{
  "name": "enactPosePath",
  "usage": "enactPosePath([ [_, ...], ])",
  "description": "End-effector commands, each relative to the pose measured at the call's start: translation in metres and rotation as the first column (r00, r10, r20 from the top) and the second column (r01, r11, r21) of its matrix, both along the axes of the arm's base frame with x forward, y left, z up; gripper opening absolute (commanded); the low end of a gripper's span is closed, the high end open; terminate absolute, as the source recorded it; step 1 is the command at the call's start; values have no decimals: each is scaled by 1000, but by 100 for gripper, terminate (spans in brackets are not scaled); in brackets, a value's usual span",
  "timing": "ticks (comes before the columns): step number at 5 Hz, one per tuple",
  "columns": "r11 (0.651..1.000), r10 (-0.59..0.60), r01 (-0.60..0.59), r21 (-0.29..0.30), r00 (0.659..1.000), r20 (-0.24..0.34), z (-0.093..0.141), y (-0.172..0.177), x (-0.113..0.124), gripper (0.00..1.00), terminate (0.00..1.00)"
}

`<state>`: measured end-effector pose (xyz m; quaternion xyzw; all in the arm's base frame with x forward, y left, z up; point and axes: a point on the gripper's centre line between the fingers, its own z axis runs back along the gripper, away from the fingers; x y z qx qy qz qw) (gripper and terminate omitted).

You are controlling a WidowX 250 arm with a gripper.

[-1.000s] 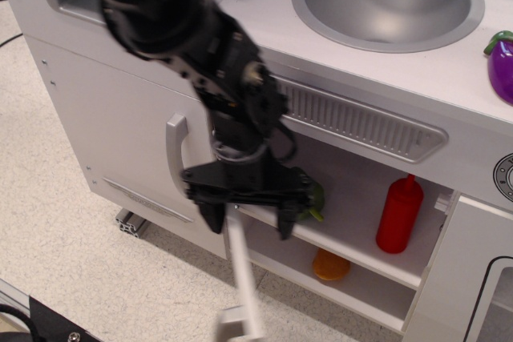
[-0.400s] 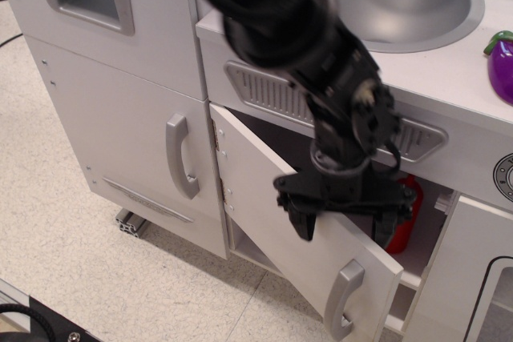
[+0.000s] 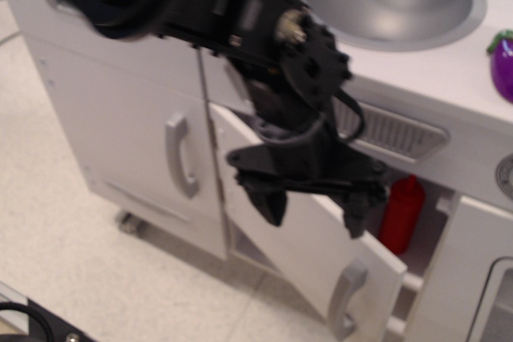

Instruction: Close cabinet

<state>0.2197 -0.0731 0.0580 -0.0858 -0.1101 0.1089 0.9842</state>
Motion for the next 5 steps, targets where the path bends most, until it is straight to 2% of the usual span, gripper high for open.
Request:
enactPosePath([
  [1,982,124,-124,143,992,11,-51,26,-1,100,0],
  [2,971,158,-158,178,987,14,-80,32,3,100,0],
  [3,960,228,-228,162,973,15,-99,28,10,100,0],
  [4,943,293,-294,159,956,28,-109,23,19,100,0],
  [5,925,357,-355,138,934,12,-113,16,33,100,0],
])
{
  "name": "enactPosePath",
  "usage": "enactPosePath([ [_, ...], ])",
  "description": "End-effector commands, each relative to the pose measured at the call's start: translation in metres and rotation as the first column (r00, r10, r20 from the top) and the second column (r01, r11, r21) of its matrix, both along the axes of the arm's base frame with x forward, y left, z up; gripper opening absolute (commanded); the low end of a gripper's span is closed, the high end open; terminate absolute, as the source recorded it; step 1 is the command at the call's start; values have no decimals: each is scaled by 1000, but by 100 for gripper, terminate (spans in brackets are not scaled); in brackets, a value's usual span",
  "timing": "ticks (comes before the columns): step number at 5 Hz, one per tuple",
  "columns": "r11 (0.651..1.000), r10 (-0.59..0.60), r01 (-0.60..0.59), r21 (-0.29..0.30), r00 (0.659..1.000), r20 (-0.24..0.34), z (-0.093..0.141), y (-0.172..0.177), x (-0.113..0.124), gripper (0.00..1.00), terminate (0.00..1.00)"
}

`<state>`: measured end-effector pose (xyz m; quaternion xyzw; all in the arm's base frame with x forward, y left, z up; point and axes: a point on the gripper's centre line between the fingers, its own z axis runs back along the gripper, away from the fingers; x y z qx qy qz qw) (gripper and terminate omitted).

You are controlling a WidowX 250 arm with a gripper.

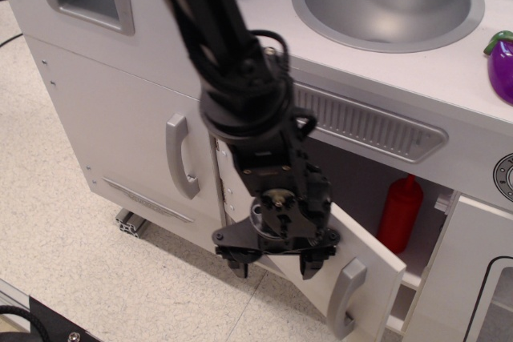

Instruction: Close cabinet

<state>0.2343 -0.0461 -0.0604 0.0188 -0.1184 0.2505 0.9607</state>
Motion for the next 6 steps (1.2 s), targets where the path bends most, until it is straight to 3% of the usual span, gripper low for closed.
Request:
enactPosePath([
  [1,994,99,-97,-49,995,27,1,-20,32,100,0],
  [4,977,196,-189,-100,979,59,-5,-37,74,100,0],
  [5,983,159,-152,-105,986,58,-1,-36,63,100,0],
  [6,993,82,-77,-88,995,52,9,-29,32,100,0],
])
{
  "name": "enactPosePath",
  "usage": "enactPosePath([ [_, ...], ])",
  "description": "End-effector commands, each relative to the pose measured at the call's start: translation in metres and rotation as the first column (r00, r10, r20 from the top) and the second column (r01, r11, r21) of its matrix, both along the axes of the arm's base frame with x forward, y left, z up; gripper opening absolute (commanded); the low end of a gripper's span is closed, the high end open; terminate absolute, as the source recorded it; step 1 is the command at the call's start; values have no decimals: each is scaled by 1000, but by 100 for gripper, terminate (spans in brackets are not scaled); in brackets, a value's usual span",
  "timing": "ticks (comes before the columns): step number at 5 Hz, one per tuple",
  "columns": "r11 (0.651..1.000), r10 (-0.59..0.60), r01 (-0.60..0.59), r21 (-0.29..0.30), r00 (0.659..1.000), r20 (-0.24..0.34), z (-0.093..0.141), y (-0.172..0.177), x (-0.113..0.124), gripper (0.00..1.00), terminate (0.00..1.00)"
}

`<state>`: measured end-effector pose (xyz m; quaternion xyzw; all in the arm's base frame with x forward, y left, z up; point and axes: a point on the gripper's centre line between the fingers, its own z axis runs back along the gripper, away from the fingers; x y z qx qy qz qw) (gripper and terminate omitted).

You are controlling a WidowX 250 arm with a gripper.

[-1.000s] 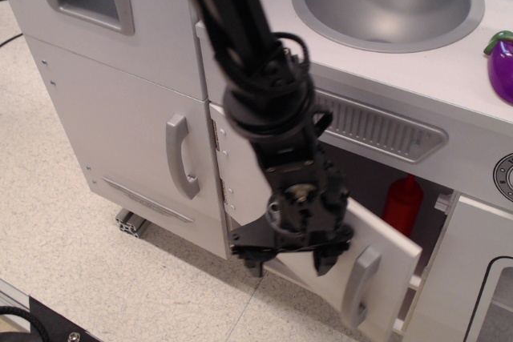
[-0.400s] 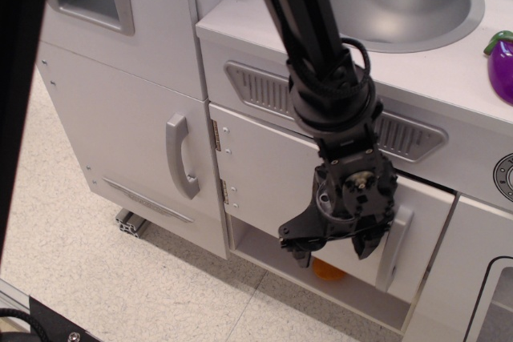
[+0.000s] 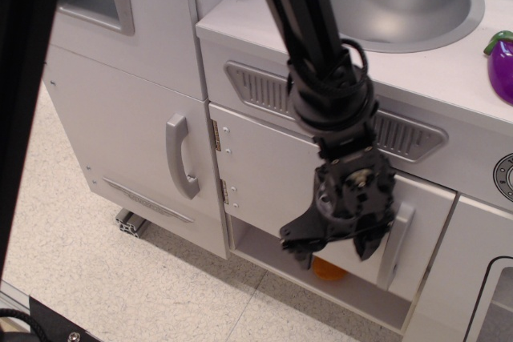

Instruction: Close cabinet

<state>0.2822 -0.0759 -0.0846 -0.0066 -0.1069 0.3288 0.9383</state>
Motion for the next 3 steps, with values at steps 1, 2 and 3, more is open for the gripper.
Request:
enactPosePath([
  [1,991,-133,133,-1,991,20,38,9,-37,100,0],
  [2,991,-133,133,-1,991,20,38,9,-37,100,0],
  [3,991,-133,133,-1,991,20,38,9,-37,100,100],
])
